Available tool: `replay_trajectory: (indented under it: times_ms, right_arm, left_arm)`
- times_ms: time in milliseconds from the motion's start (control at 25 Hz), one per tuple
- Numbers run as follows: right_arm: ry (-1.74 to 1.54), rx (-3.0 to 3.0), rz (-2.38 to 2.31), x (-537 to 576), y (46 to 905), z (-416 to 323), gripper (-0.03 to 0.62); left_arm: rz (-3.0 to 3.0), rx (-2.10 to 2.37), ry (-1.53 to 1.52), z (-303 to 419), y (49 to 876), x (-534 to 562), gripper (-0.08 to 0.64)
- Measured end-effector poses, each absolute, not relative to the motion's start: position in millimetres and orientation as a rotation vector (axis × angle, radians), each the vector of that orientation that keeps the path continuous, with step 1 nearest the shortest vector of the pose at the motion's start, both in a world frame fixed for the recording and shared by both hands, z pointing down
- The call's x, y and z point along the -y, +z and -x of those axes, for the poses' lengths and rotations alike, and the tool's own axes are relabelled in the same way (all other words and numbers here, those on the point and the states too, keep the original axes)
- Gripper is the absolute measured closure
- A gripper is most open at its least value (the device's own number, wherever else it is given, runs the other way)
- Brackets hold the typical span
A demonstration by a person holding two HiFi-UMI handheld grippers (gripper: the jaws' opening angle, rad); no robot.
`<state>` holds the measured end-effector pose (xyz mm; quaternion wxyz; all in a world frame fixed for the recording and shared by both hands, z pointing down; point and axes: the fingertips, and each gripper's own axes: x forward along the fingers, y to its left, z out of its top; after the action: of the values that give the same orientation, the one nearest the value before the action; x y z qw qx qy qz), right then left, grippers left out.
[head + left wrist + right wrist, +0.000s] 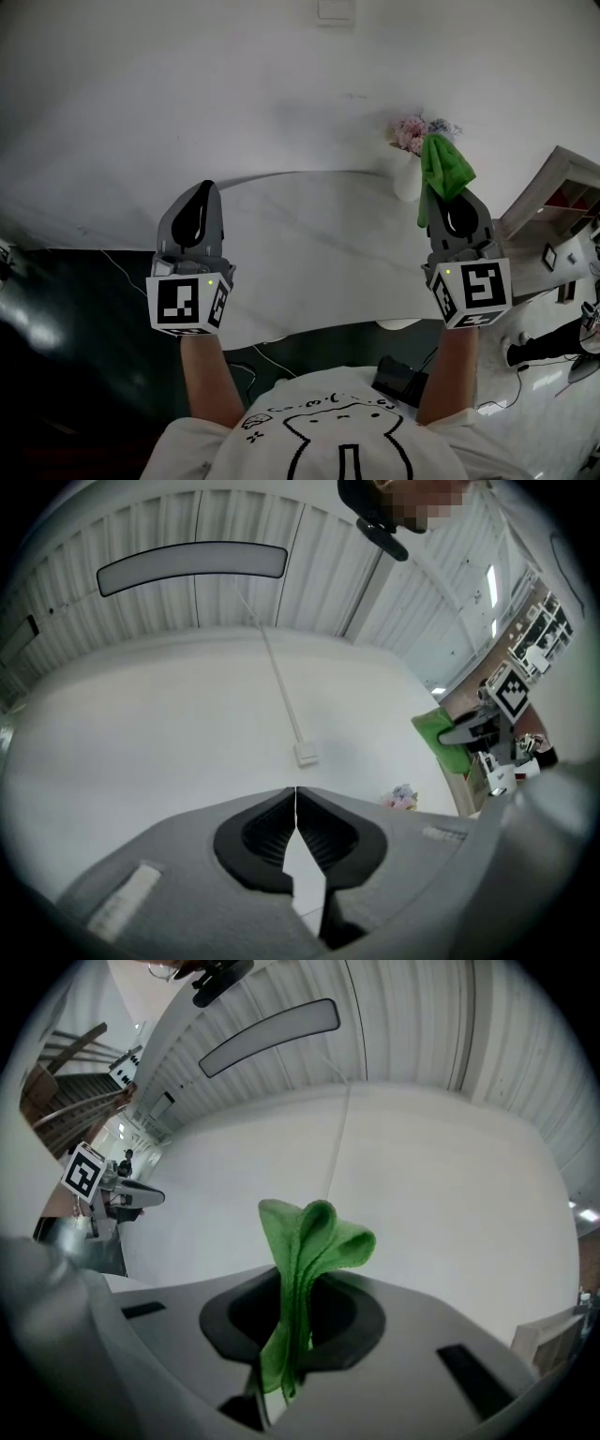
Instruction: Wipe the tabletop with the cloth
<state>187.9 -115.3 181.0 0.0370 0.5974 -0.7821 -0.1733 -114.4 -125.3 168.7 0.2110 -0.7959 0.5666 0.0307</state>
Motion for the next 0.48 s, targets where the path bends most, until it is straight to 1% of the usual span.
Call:
replay_trajectory:
  times_ms: [480]
  right_arm:
    - [-0.572,2.372,-1.825,110.4,179.5,-182.7,0.546]
  left_arm:
    - [2.184,-1.540,0.020,115.5,169.8,121.4,0.541]
